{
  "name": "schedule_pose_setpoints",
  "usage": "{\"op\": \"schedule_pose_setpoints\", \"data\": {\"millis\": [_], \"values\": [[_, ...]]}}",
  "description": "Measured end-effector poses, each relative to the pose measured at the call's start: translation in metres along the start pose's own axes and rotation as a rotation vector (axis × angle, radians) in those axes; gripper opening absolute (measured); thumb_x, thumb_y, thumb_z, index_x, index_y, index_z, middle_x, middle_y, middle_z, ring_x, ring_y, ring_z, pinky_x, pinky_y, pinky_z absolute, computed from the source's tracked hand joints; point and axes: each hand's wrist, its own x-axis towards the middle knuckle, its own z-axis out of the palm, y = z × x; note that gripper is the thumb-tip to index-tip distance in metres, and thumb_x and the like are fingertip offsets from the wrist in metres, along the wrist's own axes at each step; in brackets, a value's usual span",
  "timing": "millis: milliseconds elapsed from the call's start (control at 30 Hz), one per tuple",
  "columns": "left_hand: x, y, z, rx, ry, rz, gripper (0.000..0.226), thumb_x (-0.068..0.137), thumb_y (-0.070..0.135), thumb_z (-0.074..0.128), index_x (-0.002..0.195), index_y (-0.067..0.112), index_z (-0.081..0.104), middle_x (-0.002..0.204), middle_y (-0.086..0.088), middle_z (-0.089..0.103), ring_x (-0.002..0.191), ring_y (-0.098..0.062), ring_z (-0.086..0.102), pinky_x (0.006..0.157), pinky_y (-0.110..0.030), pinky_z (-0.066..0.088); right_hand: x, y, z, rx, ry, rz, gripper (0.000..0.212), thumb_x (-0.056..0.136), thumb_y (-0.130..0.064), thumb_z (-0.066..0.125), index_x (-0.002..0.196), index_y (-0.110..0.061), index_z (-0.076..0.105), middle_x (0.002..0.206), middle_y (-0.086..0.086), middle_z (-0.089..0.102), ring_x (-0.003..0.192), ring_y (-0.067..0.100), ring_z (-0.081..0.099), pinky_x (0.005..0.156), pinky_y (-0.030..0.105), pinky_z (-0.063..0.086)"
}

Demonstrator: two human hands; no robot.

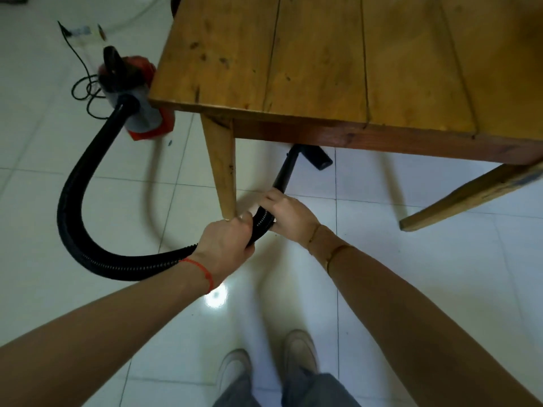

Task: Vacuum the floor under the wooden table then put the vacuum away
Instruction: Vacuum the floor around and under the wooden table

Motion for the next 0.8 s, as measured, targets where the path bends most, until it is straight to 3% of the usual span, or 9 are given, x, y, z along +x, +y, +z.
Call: {"op": "schedule_pose_setpoints", "data": {"millis": [367,500,700,800], "values": [[-0.084,-0.026,-0.083,0.062,-0.177,0.068,0.021,0.091,0.028,0.047,0.106,0.014,0.044,0.092,-0.002,0.065,0.072,-0.026,0.06,0.046,-0.028,0.027,-0.042,-0.096,-0.042,0.176,-0.127,0.099,0.034,0.075,-0.008,0.07,0.106,-0.007,0.056,0.116,0.01,0.054,0.091,0.028,0.061,0.081,0.037,0.054],[-0.096,-0.039,-0.114,0.07,-0.214,0.134,0.025,0.092,0.03,0.048,0.111,0.014,0.044,0.097,-0.002,0.064,0.084,-0.025,0.064,0.058,-0.028,0.035,-0.05,-0.124,-0.056,0.223,-0.102,0.157,0.032,0.077,-0.01,0.069,0.105,-0.006,0.055,0.113,0.01,0.055,0.086,0.028,0.06,0.074,0.032,0.051],[-0.096,-0.035,-0.143,0.149,-0.242,0.257,0.028,0.093,0.03,0.049,0.116,0.014,0.045,0.102,-0.003,0.064,0.088,-0.025,0.065,0.062,-0.029,0.037,-0.068,-0.14,-0.071,0.271,-0.105,0.301,0.033,0.077,-0.017,0.071,0.102,-0.006,0.051,0.104,0.011,0.057,0.083,0.026,0.058,0.069,0.033,0.051],[-0.089,-0.02,-0.151,0.173,-0.254,0.299,0.028,0.093,0.027,0.049,0.117,0.013,0.044,0.105,-0.003,0.063,0.09,-0.026,0.064,0.064,-0.03,0.037,-0.079,-0.135,-0.082,0.273,-0.103,0.375,0.038,0.078,-0.027,0.071,0.102,-0.007,0.05,0.101,0.011,0.057,0.077,0.019,0.05,0.059,0.023,0.04]]}}
